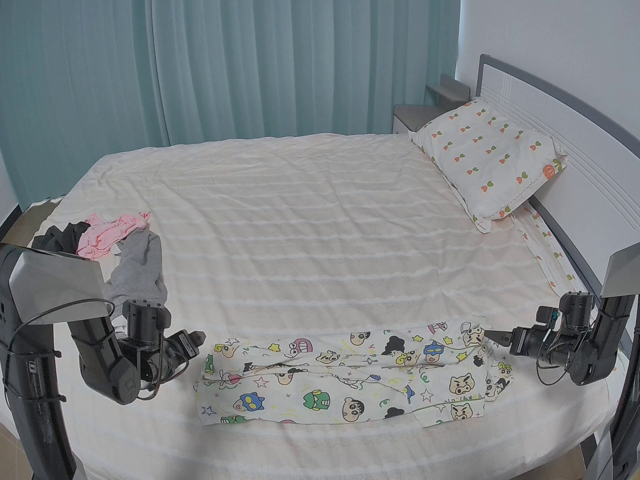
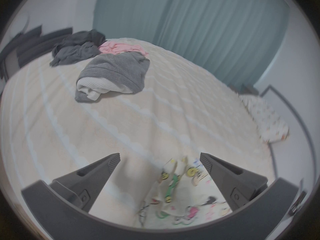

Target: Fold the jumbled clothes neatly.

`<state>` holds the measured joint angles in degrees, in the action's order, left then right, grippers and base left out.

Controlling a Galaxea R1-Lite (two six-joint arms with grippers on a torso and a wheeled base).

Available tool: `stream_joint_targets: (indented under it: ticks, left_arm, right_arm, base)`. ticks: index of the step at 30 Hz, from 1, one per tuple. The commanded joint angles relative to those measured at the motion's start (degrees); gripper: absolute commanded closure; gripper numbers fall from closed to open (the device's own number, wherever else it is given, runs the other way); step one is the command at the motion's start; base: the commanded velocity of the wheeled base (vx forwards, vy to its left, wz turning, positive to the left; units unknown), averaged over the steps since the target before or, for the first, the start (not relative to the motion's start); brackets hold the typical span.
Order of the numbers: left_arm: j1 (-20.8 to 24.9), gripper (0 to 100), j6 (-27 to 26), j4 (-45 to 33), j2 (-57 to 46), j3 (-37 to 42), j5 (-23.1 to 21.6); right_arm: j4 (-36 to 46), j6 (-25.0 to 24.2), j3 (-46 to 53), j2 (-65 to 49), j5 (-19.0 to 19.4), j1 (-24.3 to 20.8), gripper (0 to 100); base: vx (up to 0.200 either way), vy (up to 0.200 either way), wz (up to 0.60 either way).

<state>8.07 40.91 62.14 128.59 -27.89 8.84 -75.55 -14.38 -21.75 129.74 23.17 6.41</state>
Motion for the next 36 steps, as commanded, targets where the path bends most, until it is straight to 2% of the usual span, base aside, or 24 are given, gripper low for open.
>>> stream_joint_targets:
  ticks: [1, 2, 3, 5, 9, 10, 12, 20, 24, 36]
  left_arm:
    - [2.1, 0, 12.5, -0.2, -9.1, 0.2, -5.0]
    - [2.6, 0, 14.5, -0.2, -9.8, 0.2, -5.9]
    - [3.4, 0, 18.7, -0.5, -11.1, 0.3, -8.6]
    - [4.1, 0, 22.9, -0.4, -11.8, 0.7, -13.2]
    - [4.1, 0, 26.5, 0.7, -11.3, 2.8, -21.9]
    - [4.1, 0, 26.5, 0.7, -11.3, 2.8, -21.9]
    - [4.0, 0, 26.5, 4.0, -11.3, 5.0, -24.6]
    - [4.1, 0, 26.3, 12.9, -8.8, 9.3, -25.4]
    - [4.1, 0, 25.9, 13.5, -7.7, 9.4, -25.0]
    - [4.2, 0, 25.7, 13.5, -7.5, 9.4, -25.1]
  right_arm:
    - [0.2, -9.7, -0.5, -7.8, -0.7, -5.6, 0]
    - [0.3, -10.4, -0.7, -8.0, -0.9, -6.2, 0]
    - [0.5, -10.9, -1.0, -7.9, -1.6, -7.6, 0]
    - [0.6, -10.8, -2.2, -7.1, -3.6, -9.0, 0]
    - [4.1, -10.7, -5.9, -5.2, -7.1, -10.7, 0]
    - [4.1, -10.7, -5.9, -5.2, -7.1, -10.7, 0]
    - [9.4, -10.7, -8.0, -4.9, -8.2, -11.1, 0]
    - [10.5, -10.5, -8.0, -1.6, -8.6, -12.2, 0]
    - [10.3, -10.0, -9.8, 0.8, -13.2, -12.2, 0]
    - [10.3, -10.0, -10.4, 1.7, -13.9, -11.1, 0]
  base:
    - [0.0, 0.0, 0.0]
    - [0.0, 0.0, 0.0]
    - [0.0, 0.0, 0.0]
    - [0.0, 0.0, 0.0]
    - [0.0, 0.0, 0.0]
    - [0.0, 0.0, 0.0]
    - [0.0, 0.0, 0.0]
    - [0.0, 0.0, 0.0]
    - [0.0, 0.0, 0.0]
    - [0.0, 0.0, 0.0]
